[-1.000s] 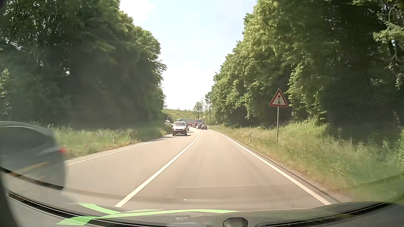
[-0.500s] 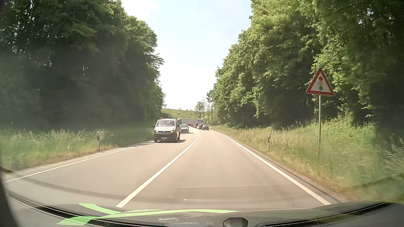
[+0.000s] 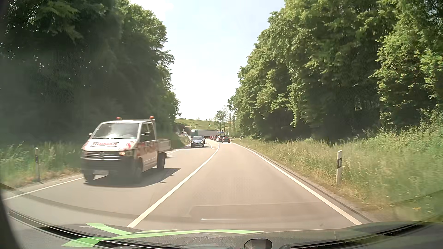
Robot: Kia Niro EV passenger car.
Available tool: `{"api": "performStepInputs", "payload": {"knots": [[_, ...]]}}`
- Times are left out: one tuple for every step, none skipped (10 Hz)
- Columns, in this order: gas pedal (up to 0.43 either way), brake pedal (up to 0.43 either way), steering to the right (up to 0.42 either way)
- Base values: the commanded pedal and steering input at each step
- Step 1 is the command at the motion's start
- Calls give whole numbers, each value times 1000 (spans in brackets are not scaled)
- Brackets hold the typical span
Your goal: Follow the waypoints while adhering to traffic rules and regulations
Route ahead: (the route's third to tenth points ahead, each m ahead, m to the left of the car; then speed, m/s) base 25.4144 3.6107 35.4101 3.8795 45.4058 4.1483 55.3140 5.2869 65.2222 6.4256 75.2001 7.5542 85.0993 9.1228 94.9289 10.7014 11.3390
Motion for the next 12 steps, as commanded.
{"api": "performStepInputs", "payload": {"knots": [[0, 0, -5], [0, 0, -4], [0, 0, -3], [0, 0, -2], [0, 0, -2], [0, 0, -2], [0, 0, -2], [0, 0, -2], [0, 0, -2], [0, 24, -2], [0, 61, -3], [0, 85, -4]]}}
